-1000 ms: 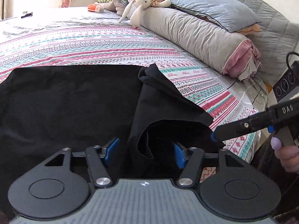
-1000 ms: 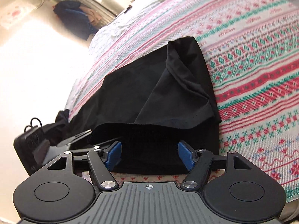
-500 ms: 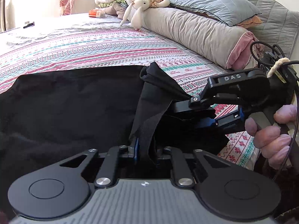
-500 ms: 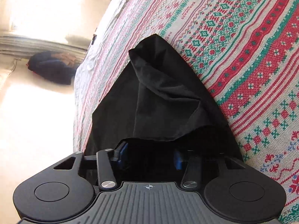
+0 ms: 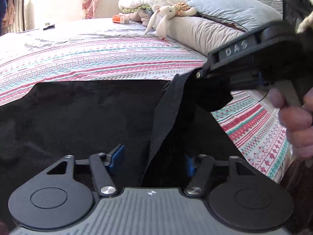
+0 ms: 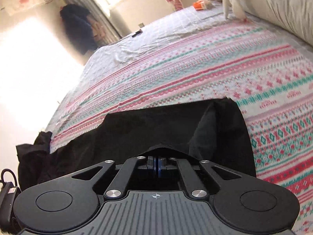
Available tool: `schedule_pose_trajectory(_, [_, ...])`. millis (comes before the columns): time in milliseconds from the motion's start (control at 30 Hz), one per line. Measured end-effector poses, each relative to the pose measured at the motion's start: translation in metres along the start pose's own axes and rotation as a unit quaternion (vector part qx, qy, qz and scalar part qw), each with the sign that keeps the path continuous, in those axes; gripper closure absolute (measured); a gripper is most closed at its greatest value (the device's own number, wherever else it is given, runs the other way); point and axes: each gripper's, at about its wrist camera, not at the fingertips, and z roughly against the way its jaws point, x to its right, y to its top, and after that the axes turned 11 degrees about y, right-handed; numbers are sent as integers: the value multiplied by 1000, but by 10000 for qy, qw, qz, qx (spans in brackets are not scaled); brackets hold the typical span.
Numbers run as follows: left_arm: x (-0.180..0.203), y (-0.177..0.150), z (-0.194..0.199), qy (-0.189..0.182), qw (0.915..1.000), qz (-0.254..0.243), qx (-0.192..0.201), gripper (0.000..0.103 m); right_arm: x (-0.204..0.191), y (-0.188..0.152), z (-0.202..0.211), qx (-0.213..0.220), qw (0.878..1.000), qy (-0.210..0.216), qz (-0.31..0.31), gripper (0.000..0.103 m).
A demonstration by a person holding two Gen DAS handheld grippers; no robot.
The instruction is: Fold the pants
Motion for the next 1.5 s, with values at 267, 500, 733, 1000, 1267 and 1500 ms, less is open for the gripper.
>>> schedule_pose_trajectory(267, [-44, 7, 6, 137, 9942, 1045, -233, 73, -66, 49, -56, -787, 9817, -282, 1712, 100])
schedule_pose_trajectory(500, [-106, 3, 29, 269, 9795, 1993, -97, 73, -113, 56, -123, -1439, 9648, -100, 2199, 100])
schedule_pose_trajectory(733, [-174, -16, 55, 732, 9570, 2805, 77, 74, -174, 45, -183, -1678, 9557, 269, 2403, 100])
schedule_pose_trajectory(1000, [-253, -48, 90, 1467, 9207, 3598, 355, 74, -253, 17, -242, -1833, 9430, 917, 2621, 100])
schedule_pose_trajectory(1267, [-323, -87, 113, 1971, 8727, 4443, 466, 73, -331, -20, -298, -2079, 9243, 1314, 2917, 100])
schedule_pose_trajectory(1500, [-361, -111, 122, 2371, 8412, 4843, 393, 73, -381, -48, -337, -2313, 9130, 1482, 3015, 95])
